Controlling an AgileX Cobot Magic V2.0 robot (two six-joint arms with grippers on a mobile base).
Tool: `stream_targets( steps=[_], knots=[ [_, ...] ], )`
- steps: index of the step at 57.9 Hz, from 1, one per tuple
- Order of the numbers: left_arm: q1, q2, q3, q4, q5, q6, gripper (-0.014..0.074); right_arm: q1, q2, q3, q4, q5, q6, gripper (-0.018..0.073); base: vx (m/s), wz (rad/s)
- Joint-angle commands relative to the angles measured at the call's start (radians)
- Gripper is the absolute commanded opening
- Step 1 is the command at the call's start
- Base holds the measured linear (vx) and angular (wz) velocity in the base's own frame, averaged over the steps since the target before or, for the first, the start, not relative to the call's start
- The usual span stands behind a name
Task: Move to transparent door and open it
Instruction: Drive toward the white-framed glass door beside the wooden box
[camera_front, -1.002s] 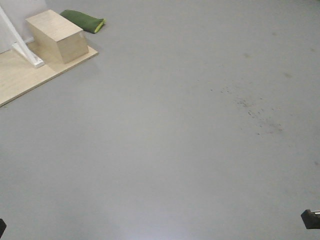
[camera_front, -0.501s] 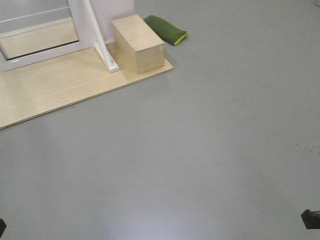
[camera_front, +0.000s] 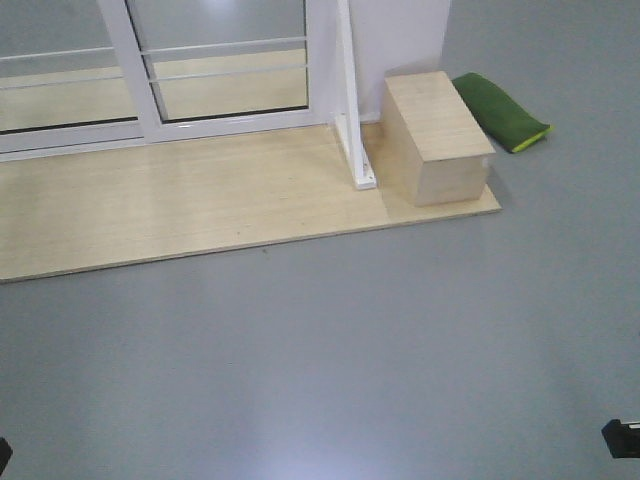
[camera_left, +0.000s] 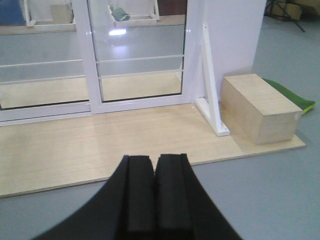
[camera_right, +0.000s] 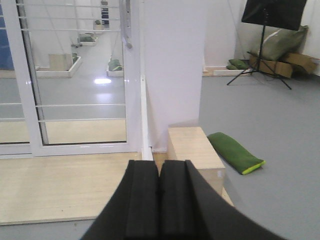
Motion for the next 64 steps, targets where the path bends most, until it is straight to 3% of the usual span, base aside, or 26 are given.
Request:
stream_targets(
  steps=[1, 64],
  knots=[
    [-0.003, -0.013, 0.030, -0.008, -0.076, -0.001, 0.0004, -0.003, -0.014, 0.013, -0.003, -0.083, -0.002, 0.0000, 0.56, 0.45],
    [-0.003, -0.013, 0.030, -0.008, -0.076, -0.001, 0.0004, -0.003, -0.014, 0.013, -0.003, -0.083, -0.003, 0.0000, 0.58, 0.18]
  ],
)
